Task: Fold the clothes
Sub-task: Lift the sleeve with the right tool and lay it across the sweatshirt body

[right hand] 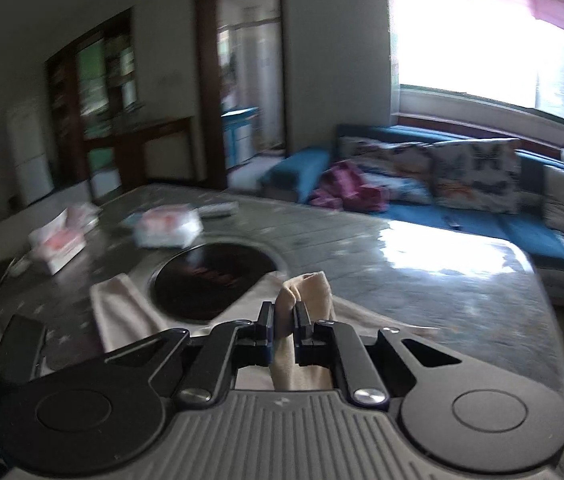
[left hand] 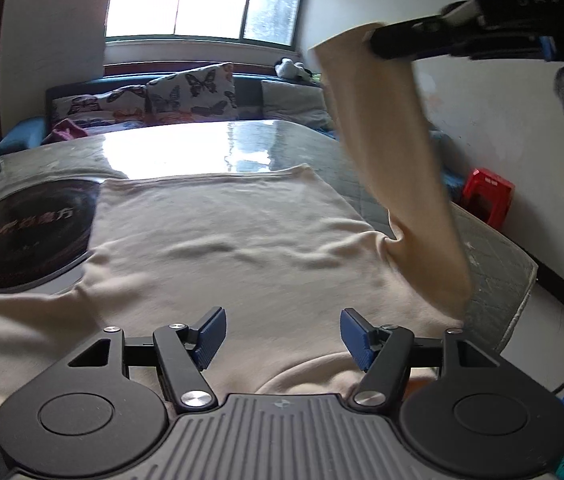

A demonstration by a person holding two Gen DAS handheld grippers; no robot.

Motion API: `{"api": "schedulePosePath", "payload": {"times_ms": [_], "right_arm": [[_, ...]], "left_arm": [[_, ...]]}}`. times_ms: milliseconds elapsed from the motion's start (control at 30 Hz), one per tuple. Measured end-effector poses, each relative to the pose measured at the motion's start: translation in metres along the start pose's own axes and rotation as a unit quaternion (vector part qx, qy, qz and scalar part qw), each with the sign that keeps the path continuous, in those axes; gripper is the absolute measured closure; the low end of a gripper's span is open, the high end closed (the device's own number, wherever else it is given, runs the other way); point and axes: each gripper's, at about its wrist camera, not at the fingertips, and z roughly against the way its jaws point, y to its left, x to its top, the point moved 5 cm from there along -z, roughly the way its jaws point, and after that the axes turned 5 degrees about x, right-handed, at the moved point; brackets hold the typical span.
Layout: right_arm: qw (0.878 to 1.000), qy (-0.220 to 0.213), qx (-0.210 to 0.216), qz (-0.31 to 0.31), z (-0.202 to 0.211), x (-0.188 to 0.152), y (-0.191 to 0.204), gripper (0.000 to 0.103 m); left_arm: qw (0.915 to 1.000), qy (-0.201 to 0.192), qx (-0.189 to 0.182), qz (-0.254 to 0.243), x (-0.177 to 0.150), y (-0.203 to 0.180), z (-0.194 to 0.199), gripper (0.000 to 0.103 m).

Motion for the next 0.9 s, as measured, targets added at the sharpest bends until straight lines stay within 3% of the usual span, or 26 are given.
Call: {"api": "schedulePosePath", "payload": {"times_ms": [267, 433, 533, 733, 900], "right_arm": [[0.994, 0.073, 0.076, 0.04, -0.06, -0.021, 0.052, 0.095], [0.989, 0.097, 0.1, 0.042, -0.084, -0.036, 0.068, 0.094], [0.987, 0.108, 0.115, 0.036, -0.093, -0.041, 0.072, 0.088], [0.985, 0.116, 0.122, 0.047, -0.085, -0.046, 0.071, 0.086], [0.987, 0.133, 0.08, 0.046, -0.064, -0.061, 0.039, 0.075]], "left_arm": [[0.9991, 0.003, 0.015, 0.039, -0.009, 0.024, 0.008, 0.036], [0.9984, 0.007, 0.018, 0.053, -0.011, 0.031, 0.012, 0.035], [0.9982, 0.01, 0.019, 0.056, -0.013, 0.033, 0.014, 0.035], [0.9975, 0.013, 0.029, 0.062, -0.017, 0.042, 0.026, 0.035], [0.9968, 0.009, 0.047, 0.065, -0.017, 0.055, 0.041, 0.035]]}}
